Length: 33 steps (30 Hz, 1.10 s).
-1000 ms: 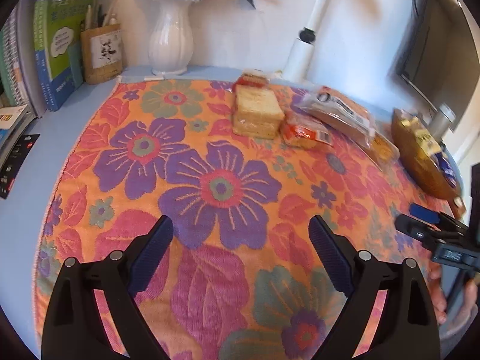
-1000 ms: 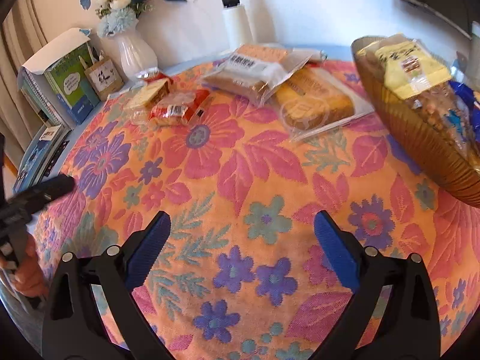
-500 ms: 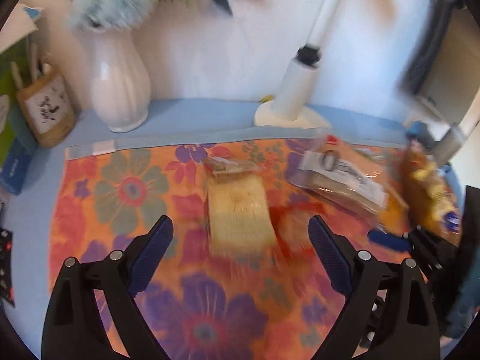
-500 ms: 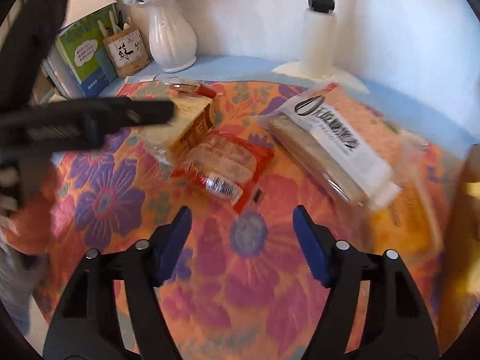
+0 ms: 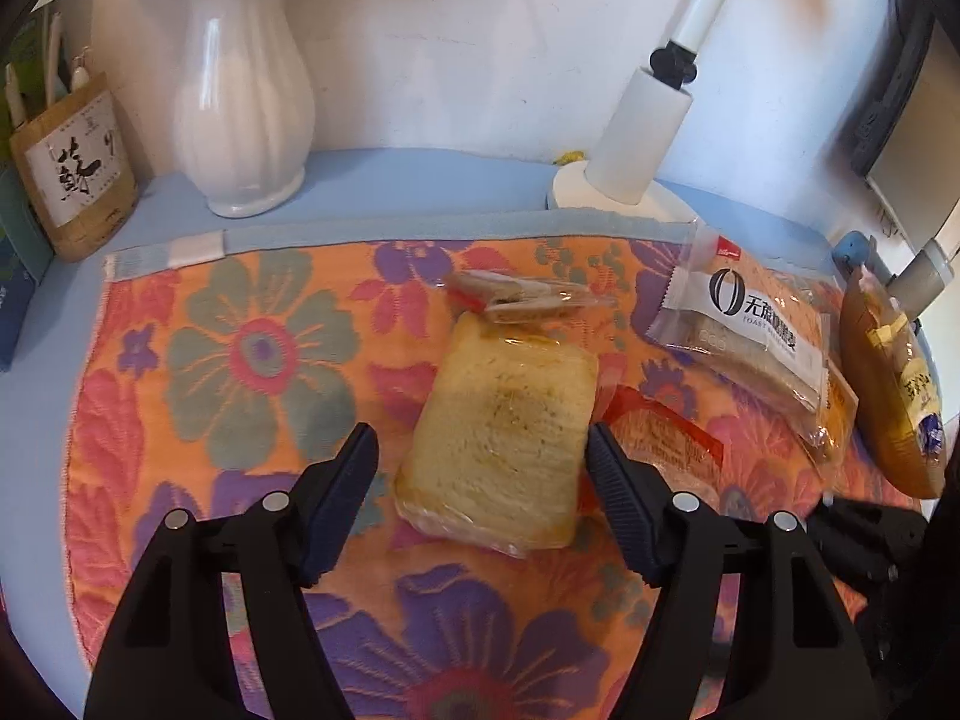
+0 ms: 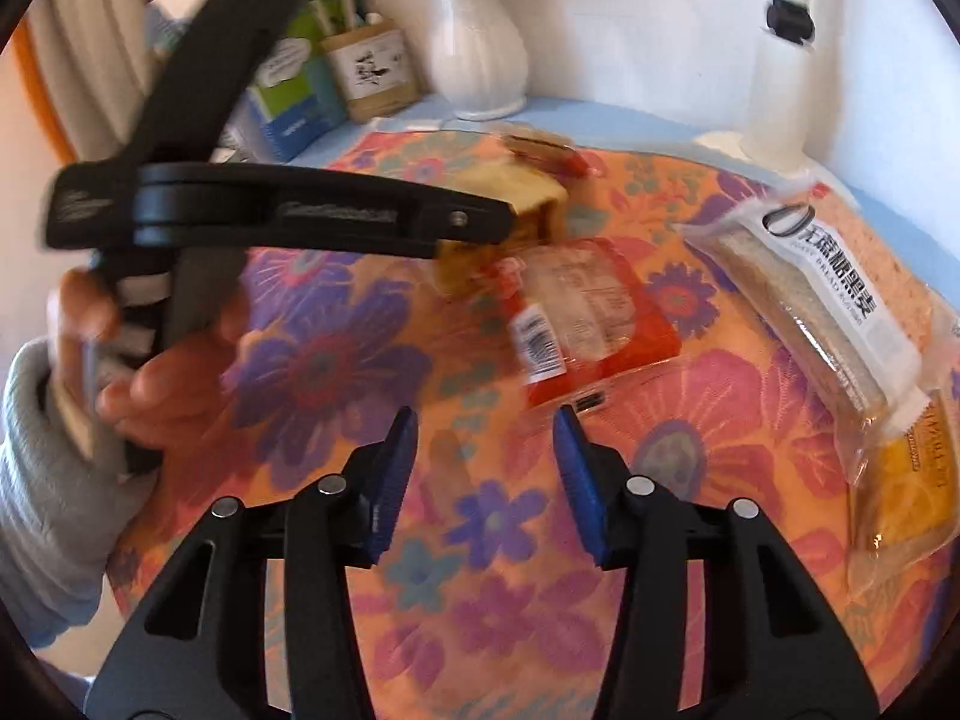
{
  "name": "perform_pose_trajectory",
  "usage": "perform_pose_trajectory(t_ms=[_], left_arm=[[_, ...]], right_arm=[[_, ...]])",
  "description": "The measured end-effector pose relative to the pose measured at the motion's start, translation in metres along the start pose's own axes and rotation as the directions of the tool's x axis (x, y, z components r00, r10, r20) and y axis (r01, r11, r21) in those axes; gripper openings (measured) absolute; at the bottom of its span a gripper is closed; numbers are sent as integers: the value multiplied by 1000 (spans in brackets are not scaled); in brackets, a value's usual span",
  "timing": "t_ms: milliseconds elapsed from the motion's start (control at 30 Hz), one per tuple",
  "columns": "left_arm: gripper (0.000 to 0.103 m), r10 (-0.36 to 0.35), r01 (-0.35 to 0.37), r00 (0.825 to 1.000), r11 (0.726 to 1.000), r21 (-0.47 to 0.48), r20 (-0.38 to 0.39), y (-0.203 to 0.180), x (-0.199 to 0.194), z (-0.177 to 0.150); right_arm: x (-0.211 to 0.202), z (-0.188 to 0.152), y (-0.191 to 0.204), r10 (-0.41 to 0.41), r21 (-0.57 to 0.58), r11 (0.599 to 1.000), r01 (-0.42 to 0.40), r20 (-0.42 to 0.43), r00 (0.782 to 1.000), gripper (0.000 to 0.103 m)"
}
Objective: Organize snacks
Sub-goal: 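Grasp the sliced bread pack with the left tool while the right grasps the red-wrapped cake, then carry both packs over the amber bowl and open both tools to release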
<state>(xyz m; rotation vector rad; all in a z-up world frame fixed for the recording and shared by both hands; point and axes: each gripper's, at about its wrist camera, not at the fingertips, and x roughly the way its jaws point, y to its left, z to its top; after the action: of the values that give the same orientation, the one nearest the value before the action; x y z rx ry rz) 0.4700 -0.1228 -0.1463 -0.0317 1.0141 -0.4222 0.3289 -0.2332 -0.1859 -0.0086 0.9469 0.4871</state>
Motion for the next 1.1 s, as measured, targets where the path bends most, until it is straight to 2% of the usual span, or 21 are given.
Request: perform_pose_trajectory(t_ms=[67, 133, 167, 267, 367, 500, 567, 600, 633, 667, 767, 833, 900, 967, 1000, 1100], left_arm=[[71, -34, 34, 999, 999, -2, 1, 4, -2, -3], [72, -89, 90, 996, 996, -2, 3, 6, 0, -7], [75, -106, 106, 994, 994, -2, 7, 6, 3, -8], [77, -63, 63, 998, 998, -4, 18, 7, 8, -7], [76, -81, 81, 997, 996, -29, 18, 11, 11, -7], [76, -70, 71, 997, 997, -15, 25, 11, 11, -9], [76, -63, 63, 998, 998, -8, 29, 9, 12, -9], [76, -58, 59, 998, 998, -5, 30, 7, 13, -9], [76, -57, 57, 998, 998, -3, 31, 7, 13, -9], [78, -56, 57, 998, 998, -3, 32, 7, 14, -9], [84, -55, 54, 998, 998, 23, 30, 2, 15, -11], [85, -36, 35, 999, 998, 53, 32, -4, 15, -12], [79, 15, -17, 1000, 996, 86, 26, -12, 19, -13], [63, 65, -68, 997, 991, 113, 31, -17, 21, -13], [59, 91, -94, 995, 988, 121, 36, -20, 21, -14], [56, 112, -115, 993, 983, 140, 33, -26, 18, -16]], right_arm=[[-11, 1, -7, -51, 20, 999, 50, 25, 998, 67], [-20, 7, -23, -95, 69, 993, 92, 49, 994, 76], [-19, 10, -28, -101, 77, 992, 98, 46, 994, 78], [-1, 24, -37, -97, 78, 992, 98, -17, 995, 78], [21, 36, -34, -109, 30, 994, 110, -23, 994, 78], [46, 48, -38, -87, 30, 996, 88, -43, 995, 80], [51, 50, -32, -110, 10, 994, 110, -30, 993, 75], [52, 47, -28, -130, -8, 992, 129, -27, 991, 71], [50, 44, -25, -129, -18, 991, 129, -25, 991, 60], [45, 40, -23, -120, -25, 992, 120, -22, 992, 58], [33, 26, -20, -133, -19, 991, 132, -27, 991, 58], [19, 9, -21, -131, 5, 991, 132, -29, 991, 57], [2, -12, -22, -140, 34, 989, 141, -36, 990, 57], [-16, -34, -22, -151, 66, 986, 153, -43, 988, 57], [-26, -45, -23, -156, 84, 984, 159, -44, 987, 56], [-58, -80, -22, -218, 127, 967, 220, -23, 976, 56]])
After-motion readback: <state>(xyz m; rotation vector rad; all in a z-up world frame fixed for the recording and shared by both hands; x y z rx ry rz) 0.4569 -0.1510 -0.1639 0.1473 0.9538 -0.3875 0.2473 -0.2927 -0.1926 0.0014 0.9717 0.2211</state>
